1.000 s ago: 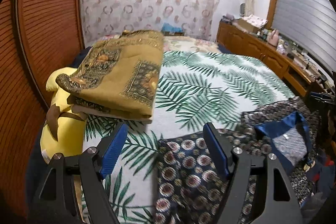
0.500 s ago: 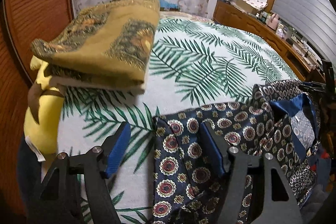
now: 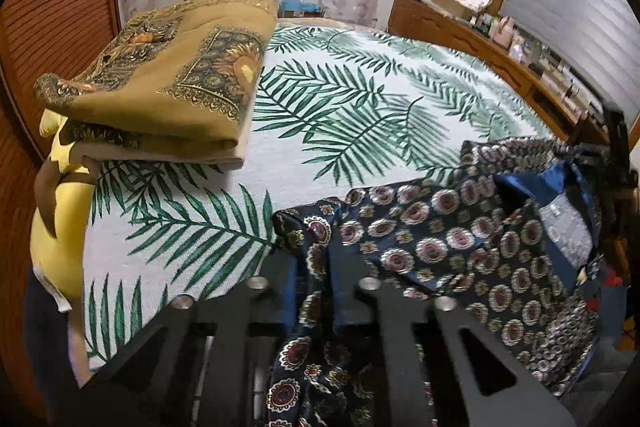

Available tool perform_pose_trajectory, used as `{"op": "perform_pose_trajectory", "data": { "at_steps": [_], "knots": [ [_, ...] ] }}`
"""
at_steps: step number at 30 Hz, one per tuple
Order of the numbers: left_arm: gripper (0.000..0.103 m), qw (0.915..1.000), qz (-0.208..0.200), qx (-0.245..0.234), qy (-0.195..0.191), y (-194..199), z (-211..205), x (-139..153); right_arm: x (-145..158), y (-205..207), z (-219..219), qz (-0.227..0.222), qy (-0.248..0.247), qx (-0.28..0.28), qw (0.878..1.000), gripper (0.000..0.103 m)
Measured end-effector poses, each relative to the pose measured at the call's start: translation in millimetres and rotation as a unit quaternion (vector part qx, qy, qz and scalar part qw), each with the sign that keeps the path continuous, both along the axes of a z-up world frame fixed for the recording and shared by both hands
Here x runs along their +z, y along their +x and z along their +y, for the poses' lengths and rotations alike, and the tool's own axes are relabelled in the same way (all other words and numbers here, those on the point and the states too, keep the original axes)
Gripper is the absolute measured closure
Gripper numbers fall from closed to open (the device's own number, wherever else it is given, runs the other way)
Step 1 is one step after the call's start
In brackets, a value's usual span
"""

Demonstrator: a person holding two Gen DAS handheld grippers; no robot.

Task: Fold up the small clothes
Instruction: 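Grasp the folded shirt with the left tool while the right tool grasps and lifts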

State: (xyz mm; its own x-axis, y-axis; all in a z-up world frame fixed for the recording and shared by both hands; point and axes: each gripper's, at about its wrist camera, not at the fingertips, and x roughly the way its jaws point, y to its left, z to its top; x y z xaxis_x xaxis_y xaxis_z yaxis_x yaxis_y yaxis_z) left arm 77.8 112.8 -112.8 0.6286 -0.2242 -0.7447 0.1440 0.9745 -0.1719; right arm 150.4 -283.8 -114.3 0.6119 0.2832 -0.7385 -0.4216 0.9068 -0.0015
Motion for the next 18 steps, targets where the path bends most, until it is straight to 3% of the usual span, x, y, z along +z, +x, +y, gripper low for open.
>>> {"op": "perform_pose_trajectory", "data": {
  "at_steps": [2,8,14,18],
  "knots": [
    [0.096,0.9997,-0.019,0.000,-0.013,-9,0,8,-1,-7,2,0.003,0.005,0.013,1.000,0.093],
    [0.097,0.9943,-0.101,0.003,-0.034,-52,0,55,16,-49,-13,-0.048,0.033,-0.010,0.998,0.097],
    [0.098,0.9823,-0.178,-0.001,-0.060,-82,-4,107,72,-111,-46,-0.128,0.085,-0.045,0.987,0.097],
    [0.098,0.9717,-0.229,-0.012,-0.056,-99,-11,148,119,-148,-62,-0.174,0.096,-0.048,0.979,0.097]
  ]
}}
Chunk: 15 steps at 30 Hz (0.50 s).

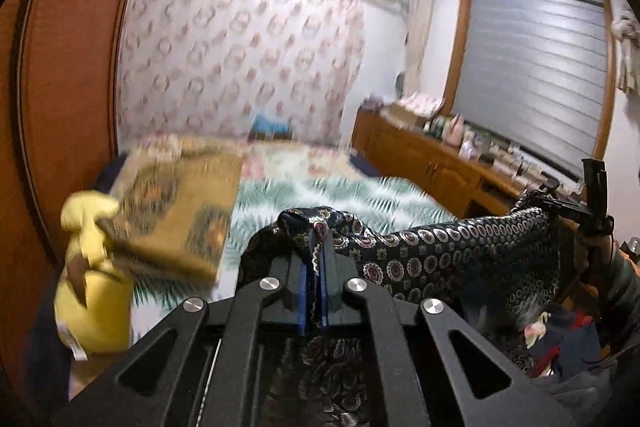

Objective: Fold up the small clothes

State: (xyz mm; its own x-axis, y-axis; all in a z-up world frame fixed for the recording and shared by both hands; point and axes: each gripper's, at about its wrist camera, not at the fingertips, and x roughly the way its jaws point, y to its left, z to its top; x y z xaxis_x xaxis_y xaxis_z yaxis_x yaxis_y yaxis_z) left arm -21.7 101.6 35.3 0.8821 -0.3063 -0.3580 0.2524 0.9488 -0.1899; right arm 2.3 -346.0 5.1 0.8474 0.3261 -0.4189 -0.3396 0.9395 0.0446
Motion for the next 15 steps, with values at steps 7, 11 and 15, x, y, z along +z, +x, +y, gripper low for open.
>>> {"op": "perform_pose_trajectory", "data": {
  "at_steps": [7,11,15],
  "knots": [
    [0.098,0.9951,-0.098,0.017,-0.003,-18,6,72,80,-49,-2,-0.101,-0.016,0.003,0.995,0.097],
    [0.098,0.9928,-0.115,0.031,0.010,17,17,106,122,-47,5,-0.144,-0.034,0.012,0.989,0.098],
    [0.098,0.9922,-0.099,0.064,0.043,87,26,117,148,4,19,-0.151,-0.056,0.011,0.987,0.098]
  ]
}}
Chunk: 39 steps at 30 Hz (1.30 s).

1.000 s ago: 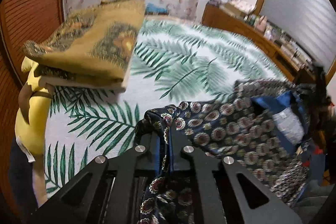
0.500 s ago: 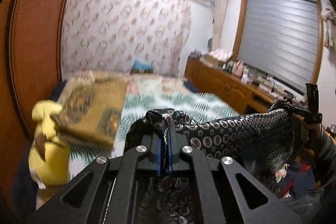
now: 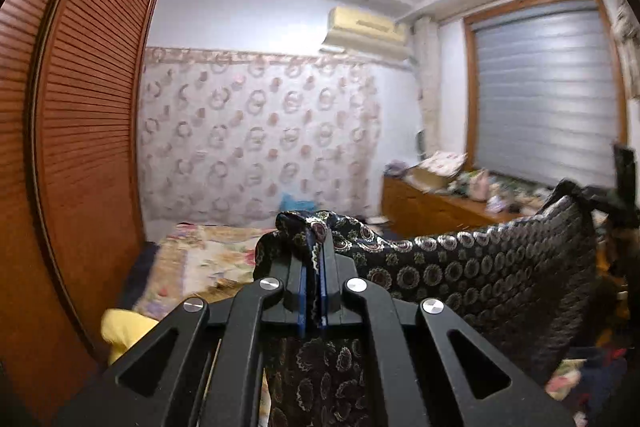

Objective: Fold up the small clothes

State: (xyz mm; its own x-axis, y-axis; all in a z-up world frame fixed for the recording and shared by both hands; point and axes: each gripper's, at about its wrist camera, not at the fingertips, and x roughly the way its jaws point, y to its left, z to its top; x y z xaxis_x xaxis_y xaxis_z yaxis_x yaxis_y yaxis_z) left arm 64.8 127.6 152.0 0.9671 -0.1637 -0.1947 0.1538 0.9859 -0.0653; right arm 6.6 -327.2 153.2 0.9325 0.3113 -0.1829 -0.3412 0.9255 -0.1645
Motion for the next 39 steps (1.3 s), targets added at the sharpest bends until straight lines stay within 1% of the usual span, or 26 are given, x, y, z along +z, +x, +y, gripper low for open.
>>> {"op": "perform_pose_trajectory", "data": {
  "at_steps": [2,4,5,6,7,8,9,10,11,12,13,15,17,18,20,21,22,24,25,30,33,36,39],
  "knots": [
    [0.098,0.9997,0.018,0.018,0.001,46,7,-6,-1,41,11,0.010,-0.014,-0.010,1.000,0.098],
    [0.096,0.9988,0.032,0.031,0.020,89,8,-19,-12,93,32,0.020,-0.042,-0.028,0.999,0.097],
    [0.093,0.9974,0.051,0.038,0.034,115,8,-33,-19,120,42,0.032,-0.048,-0.040,0.998,0.097],
    [0.091,0.9953,0.076,0.042,0.043,139,10,-46,-27,147,52,0.054,-0.049,-0.054,0.996,0.097],
    [0.089,0.9927,0.106,0.035,0.046,161,14,-60,-42,181,59,0.094,-0.053,-0.067,0.992,0.092],
    [0.084,0.9898,0.135,0.025,0.037,180,19,-77,-55,207,67,0.131,-0.058,-0.076,0.987,0.087],
    [0.076,0.9872,0.155,0.025,0.029,191,25,-90,-65,226,75,0.152,-0.059,-0.090,0.982,0.077],
    [0.074,0.9853,0.166,0.028,0.026,197,29,-101,-80,242,77,0.167,-0.057,-0.105,0.979,0.071],
    [0.064,0.9849,0.170,0.027,0.022,196,31,-112,-94,251,79,0.177,-0.052,-0.115,0.976,0.068],
    [0.055,0.9844,0.173,0.023,0.021,195,32,-119,-105,256,79,0.186,-0.043,-0.116,0.975,0.059],
    [0.052,0.9833,0.180,0.021,0.020,193,33,-126,-116,258,79,0.196,-0.035,-0.111,0.974,0.048],
    [0.038,0.9813,0.190,0.018,0.023,184,30,-138,-128,262,81,0.205,-0.031,-0.102,0.973,0.041],
    [0.033,0.9803,0.195,0.016,0.024,172,25,-144,-139,261,76,0.212,-0.039,-0.105,0.971,0.040],
    [0.031,0.9794,0.200,0.017,0.022,167,23,-146,-143,256,72,0.217,-0.035,-0.103,0.970,0.040],
    [0.030,0.9786,0.205,0.010,0.018,156,21,-150,-147,245,55,0.224,-0.021,-0.097,0.970,0.040],
    [0.030,0.9782,0.206,0.009,0.022,153,21,-151,-141,254,48,0.227,-0.017,-0.095,0.969,0.040],
    [0.030,0.9773,0.210,0.011,0.028,147,20,-155,-140,248,42,0.231,-0.015,-0.093,0.969,0.040],
    [0.030,0.9759,0.215,0.015,0.037,140,17,-159,-140,240,26,0.236,-0.015,-0.090,0.967,0.040],
    [0.030,0.9752,0.218,0.013,0.037,138,16,-160,-142,250,23,0.241,-0.018,-0.089,0.966,0.040],
    [0.030,0.9721,0.232,0.013,0.030,129,16,-172,-149,230,8,0.260,-0.025,-0.096,0.961,0.040],
    [0.030,0.9699,0.242,0.010,0.026,126,19,-181,-160,232,-7,0.282,-0.012,-0.108,0.953,0.040],
    [0.030,0.9684,0.246,0.018,0.033,121,19,-189,-172,237,-17,0.297,-0.008,-0.126,0.946,0.040],
    [0.030,0.9676,0.249,0.019,0.034,117,18,-194,-177,238,-22,0.311,0.001,-0.136,0.941,0.040]
  ]
}}
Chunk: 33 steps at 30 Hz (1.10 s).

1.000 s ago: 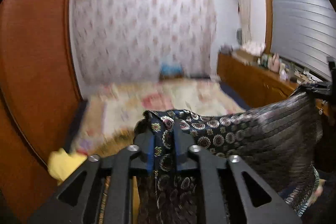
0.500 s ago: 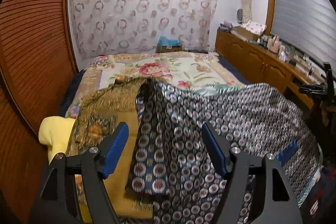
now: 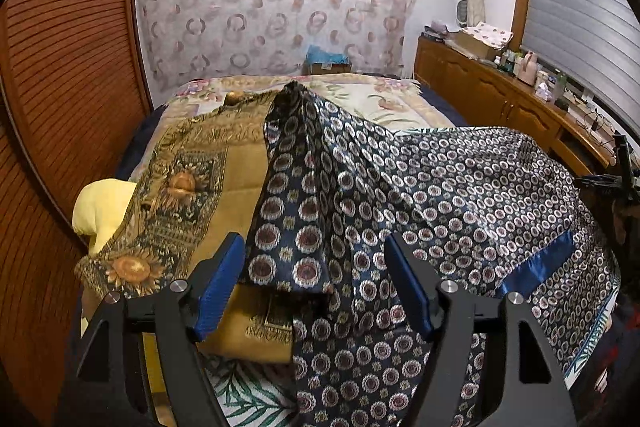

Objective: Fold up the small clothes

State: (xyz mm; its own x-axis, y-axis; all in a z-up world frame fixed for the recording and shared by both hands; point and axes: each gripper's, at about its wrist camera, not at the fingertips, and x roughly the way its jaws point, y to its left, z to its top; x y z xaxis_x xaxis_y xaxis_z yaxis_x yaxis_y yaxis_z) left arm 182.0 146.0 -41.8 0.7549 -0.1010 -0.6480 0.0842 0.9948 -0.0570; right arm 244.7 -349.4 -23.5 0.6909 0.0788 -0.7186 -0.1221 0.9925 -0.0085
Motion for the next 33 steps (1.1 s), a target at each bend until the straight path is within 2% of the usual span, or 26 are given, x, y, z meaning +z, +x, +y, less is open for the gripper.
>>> {"op": "perform_pose_trajectory", "data": {
  "at_steps": [4,5,6,9,13,16,17,18,19,21,27,31,33],
  "knots": [
    [0.032,1.0000,-0.002,-0.006,-0.005,-6,-1,-3,-9,6,4,0.011,0.002,-0.008,1.000,0.041],
    [0.042,0.9999,-0.002,-0.010,-0.008,-7,-1,-3,-11,7,5,0.012,0.003,-0.007,1.000,0.041],
    [0.048,0.9999,0.000,-0.012,-0.008,-7,-2,-3,-13,9,8,0.013,0.003,-0.006,1.000,0.047],
    [0.054,0.9998,0.003,-0.017,0.004,-7,-7,-5,-18,13,17,0.011,-0.006,-0.005,1.000,0.049],
    [0.055,0.9993,0.016,-0.018,0.029,0,-14,-12,-19,12,16,0.005,0.007,-0.012,1.000,0.049],
    [0.056,0.9984,0.032,-0.006,0.047,11,-14,-20,-32,9,11,-0.007,0.018,-0.013,1.000,0.049],
    [0.066,0.9979,0.036,-0.002,0.053,14,-14,-22,-36,10,11,-0.008,0.019,-0.013,1.000,0.049],
    [0.084,0.9976,0.038,0.000,0.058,17,-14,-23,-36,10,11,-0.008,0.020,-0.013,1.000,0.049],
    [0.093,0.9972,0.035,0.006,0.065,19,-14,-22,-37,10,11,-0.008,0.021,-0.013,1.000,0.049],
    [0.099,0.9968,0.027,0.012,0.075,19,-16,-19,-39,11,13,-0.010,0.016,-0.013,1.000,0.049],
    [0.101,0.9984,-0.018,-0.011,0.053,6,-33,18,-41,9,14,-0.011,0.010,-0.013,1.000,0.049],
    [0.101,0.9980,-0.043,-0.044,-0.016,-4,-42,50,-39,7,15,-0.011,0.009,-0.013,1.000,0.049],
    [0.101,0.9971,-0.043,-0.045,-0.044,-3,-39,55,-39,7,15,-0.012,0.007,-0.013,1.000,0.049]
  ]
}}
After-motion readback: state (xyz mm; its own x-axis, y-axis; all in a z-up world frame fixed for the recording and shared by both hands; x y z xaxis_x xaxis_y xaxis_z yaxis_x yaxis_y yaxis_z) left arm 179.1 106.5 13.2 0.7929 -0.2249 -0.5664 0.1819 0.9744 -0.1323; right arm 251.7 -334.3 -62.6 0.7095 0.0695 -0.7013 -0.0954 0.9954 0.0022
